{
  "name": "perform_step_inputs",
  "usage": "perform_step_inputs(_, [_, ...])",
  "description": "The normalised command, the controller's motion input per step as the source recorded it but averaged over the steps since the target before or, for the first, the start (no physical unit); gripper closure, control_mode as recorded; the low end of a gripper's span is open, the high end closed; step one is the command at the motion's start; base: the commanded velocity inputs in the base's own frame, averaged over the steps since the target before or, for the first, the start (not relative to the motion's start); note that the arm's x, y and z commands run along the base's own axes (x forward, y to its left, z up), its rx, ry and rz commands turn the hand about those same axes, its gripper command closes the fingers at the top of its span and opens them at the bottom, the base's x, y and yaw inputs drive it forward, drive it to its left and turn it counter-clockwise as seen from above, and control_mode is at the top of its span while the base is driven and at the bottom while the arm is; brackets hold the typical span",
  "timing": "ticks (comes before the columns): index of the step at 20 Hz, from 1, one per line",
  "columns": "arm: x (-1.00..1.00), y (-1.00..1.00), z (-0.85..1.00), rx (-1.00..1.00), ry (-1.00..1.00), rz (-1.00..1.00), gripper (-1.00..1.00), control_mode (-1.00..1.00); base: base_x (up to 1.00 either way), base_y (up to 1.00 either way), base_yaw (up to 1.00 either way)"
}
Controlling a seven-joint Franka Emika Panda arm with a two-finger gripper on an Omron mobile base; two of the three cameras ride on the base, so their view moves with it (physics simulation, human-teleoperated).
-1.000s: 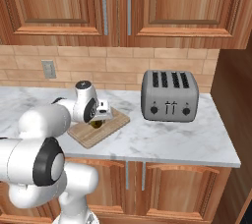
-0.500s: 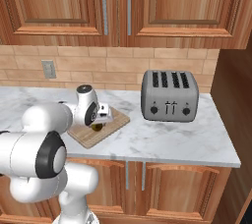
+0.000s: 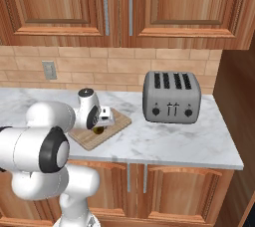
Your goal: Retrieve a lemon from the fridge and place it on the cutting board with the fish.
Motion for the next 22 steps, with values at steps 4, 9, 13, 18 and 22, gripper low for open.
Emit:
perform_step_inputs(4, [0.1, 0.05, -0.05, 0.0, 0.0, 0.0, 1.0, -1.0, 0.0, 0.0, 0.0])
perform_step_inputs(9, [0.04, 0.03, -0.1, 0.0, -0.01, 0.0, 1.0, -1.0, 0.0, 0.0, 0.0])
perform_step_inputs(13, [0.0, 0.0, -0.11, 0.0, 0.0, 0.0, 1.0, -1.0, 0.0, 0.0, 0.0])
perform_step_inputs(18, [0.0, 0.0, -0.12, 0.0, 0.0, 0.0, 1.0, -1.0, 0.0, 0.0, 0.0])
perform_step_inputs(22, [0.0, 0.0, -0.01, 0.0, 0.0, 0.0, -1.0, -1.0, 0.0, 0.0, 0.0])
